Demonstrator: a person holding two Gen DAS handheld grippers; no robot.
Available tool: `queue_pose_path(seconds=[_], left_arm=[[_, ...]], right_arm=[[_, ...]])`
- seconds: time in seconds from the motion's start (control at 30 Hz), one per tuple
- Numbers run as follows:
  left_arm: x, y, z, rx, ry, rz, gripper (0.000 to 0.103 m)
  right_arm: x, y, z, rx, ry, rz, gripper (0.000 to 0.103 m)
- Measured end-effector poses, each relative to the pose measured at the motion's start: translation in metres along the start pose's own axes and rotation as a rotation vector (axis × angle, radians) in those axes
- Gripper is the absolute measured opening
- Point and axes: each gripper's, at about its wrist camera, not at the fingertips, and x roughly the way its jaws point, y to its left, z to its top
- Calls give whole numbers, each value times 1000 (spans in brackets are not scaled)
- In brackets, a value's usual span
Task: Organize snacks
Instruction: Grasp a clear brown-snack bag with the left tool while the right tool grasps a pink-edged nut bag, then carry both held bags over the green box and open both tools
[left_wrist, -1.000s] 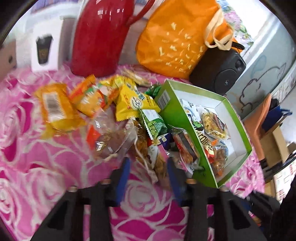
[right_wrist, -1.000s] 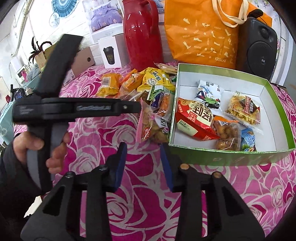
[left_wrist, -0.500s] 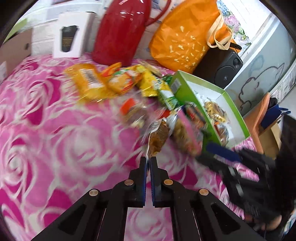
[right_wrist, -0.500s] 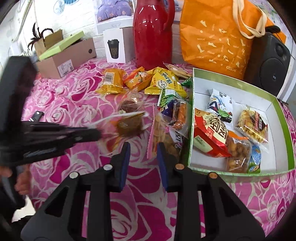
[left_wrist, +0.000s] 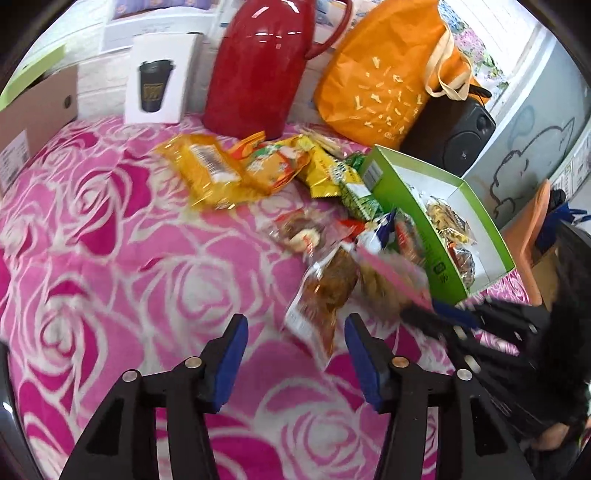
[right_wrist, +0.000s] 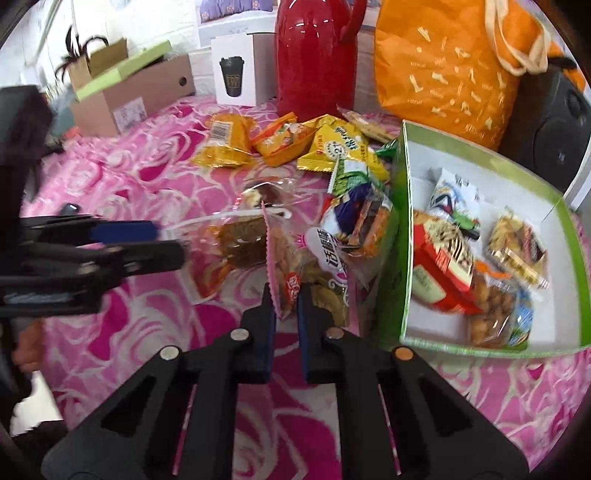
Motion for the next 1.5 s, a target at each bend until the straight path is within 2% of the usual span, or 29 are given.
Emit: queue_pose_path(seconds=[0.1,0.3,0.33,0.37,0.43,0.47,0.5,0.53,0.63,0.7,0.77,0.83,1.1,1.17,1.27,1.33,1.37,1.43,1.5], left_arm=[[12,-12,12,45,11,-24,56],[51,-32,27,131,76,8,58],[55,-31,25,132,91,2,52],[59,-29,22,125,111,-3,35],[58,-26,18,113,124,-30,28],[54,-24,16,109,124,-34,27],[50,-24,14,111,122,-28,27],[45,-23,11,114,117,-20,26],[29,-18,7,104,99,-18,26],[25,-16,8,94,83,-9,29],[27,-15,11,87,83,8,47],[34,-16,13,75,83,20,53],[46,-12,17,55,86,19,53],[48,-13,17,49,89,21,53],[51,-14,18,52,86,23,53],[53,-17,18,64,84,27,52],[53,-18,18,70,84,28,48],[51,-19,16,78,85,27,45],[44,-19,15,72,79,24,43]], right_arm=[[-15,-2,-12,29,12,71,12],[-27,-4,-30,27,44,56,14],[-27,-5,-32,27,44,55,14],[-28,-6,-32,26,39,56,16],[-29,-4,-32,21,28,64,28],[-27,-4,-30,16,25,66,43],[-25,-1,-30,5,24,78,54],[-24,1,-29,-2,24,79,60],[-19,7,-27,-37,23,77,61],[-14,7,-26,-37,28,76,61],[-11,7,-25,-31,31,59,61],[-11,5,-24,-20,22,54,61],[-11,-7,-24,48,6,24,61],[-9,-5,-23,38,7,-10,61],[-4,0,-23,11,3,-81,50],[0,0,-24,-2,10,-100,21],[2,-2,-24,8,15,-74,21],[0,-3,-26,23,12,-58,16],[-6,-2,-26,25,6,-26,15]])
